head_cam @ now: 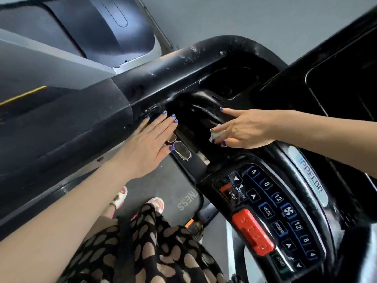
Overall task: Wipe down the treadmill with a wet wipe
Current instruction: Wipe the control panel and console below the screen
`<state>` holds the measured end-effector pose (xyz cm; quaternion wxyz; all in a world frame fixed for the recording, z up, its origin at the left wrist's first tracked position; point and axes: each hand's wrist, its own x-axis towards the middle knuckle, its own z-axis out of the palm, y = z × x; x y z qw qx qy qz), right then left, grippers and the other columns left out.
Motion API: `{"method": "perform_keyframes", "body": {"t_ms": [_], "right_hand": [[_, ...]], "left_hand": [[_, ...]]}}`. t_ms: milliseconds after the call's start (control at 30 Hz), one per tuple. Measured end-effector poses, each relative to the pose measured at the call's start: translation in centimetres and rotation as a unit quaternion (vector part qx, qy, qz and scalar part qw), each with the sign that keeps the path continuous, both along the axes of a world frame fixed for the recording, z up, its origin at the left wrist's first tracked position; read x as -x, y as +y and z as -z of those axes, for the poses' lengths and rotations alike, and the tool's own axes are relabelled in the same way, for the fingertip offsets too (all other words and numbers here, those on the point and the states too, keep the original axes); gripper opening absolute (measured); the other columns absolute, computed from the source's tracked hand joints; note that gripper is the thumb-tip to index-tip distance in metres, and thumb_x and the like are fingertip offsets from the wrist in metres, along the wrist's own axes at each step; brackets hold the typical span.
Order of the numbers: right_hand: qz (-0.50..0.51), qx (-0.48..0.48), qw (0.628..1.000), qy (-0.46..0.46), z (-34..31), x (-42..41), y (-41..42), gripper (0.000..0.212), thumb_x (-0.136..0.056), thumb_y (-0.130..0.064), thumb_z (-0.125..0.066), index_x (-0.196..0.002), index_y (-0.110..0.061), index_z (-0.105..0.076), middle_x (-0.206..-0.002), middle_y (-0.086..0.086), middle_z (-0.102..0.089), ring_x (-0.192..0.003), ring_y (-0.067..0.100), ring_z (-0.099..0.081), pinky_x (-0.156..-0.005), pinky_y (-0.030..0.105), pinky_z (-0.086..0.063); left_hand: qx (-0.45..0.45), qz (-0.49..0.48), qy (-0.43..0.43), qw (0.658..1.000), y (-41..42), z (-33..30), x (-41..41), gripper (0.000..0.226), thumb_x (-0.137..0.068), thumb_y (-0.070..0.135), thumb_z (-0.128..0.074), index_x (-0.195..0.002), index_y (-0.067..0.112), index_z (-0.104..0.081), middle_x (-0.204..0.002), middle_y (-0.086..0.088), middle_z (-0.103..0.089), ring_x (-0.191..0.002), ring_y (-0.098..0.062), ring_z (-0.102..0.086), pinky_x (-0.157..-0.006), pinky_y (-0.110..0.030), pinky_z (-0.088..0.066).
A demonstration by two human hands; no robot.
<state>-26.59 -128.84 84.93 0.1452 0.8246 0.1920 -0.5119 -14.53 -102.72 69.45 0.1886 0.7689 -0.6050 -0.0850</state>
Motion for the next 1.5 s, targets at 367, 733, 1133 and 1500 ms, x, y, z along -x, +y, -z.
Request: {"method": "perform_keyframes", "body": {"t_ms": [367, 733, 1133, 1500], "right_hand": [[-0.053, 0.046, 0.997, 0.0, 1.6, -0.1, 4.2, 0.032, -0.109, -0.02, -0.036, -0.136, -0.007, -0.049, -0.146, 0.016, -0.052, -0.152, 0.024, -0.026, -0.124, 0.058, 0.005], [0.317, -0.052, 0.938, -0.131, -0.6, 4.5, 2.4, 0.037, -0.105, -0.02, -0.041, -0.13, -0.016, -0.068, -0.156, -0.01, -0.043, -0.151, 0.006, -0.023, -0.127, 0.035, -0.011], [0.393, -0.063, 0.864, -0.308, 0.8, 6.3, 2.4, 0.039, -0.086, 0.012, -0.065, -0.121, -0.002, -0.071, -0.136, 0.009, -0.063, -0.137, 0.025, -0.049, -0.105, 0.026, -0.04], [0.509, -0.063, 0.585, -0.629, -0.1, 5.1, 7.0, 0.024, -0.079, 0.01, -0.062, -0.089, -0.003, -0.078, -0.097, 0.013, -0.074, -0.094, 0.035, -0.066, -0.084, 0.044, -0.055]], "left_hand": [[-0.003, 0.075, 0.008, 0.997, 0.6, 0.0, -1.9, 0.068, -0.103, 0.047, -0.022, -0.159, 0.009, -0.026, -0.168, -0.003, -0.018, -0.156, -0.019, -0.009, -0.125, -0.044, -0.014], [0.003, 0.094, 0.008, 0.996, 0.5, 0.2, -2.2, 0.067, -0.102, 0.043, -0.028, -0.158, 0.006, -0.025, -0.167, -0.009, -0.021, -0.156, -0.024, -0.012, -0.125, -0.041, -0.005], [0.0, 0.131, -0.019, 0.991, 0.3, 0.1, -3.0, 0.068, -0.102, 0.043, -0.028, -0.158, 0.006, -0.017, -0.167, -0.007, -0.016, -0.156, -0.018, -0.001, -0.125, -0.043, -0.011], [-0.009, 0.152, -0.06, 0.986, 2.1, -3.0, -3.3, 0.073, -0.091, 0.021, -0.06, -0.155, 0.001, -0.031, -0.164, -0.015, -0.025, -0.154, -0.029, -0.017, -0.122, -0.045, -0.015]]}}
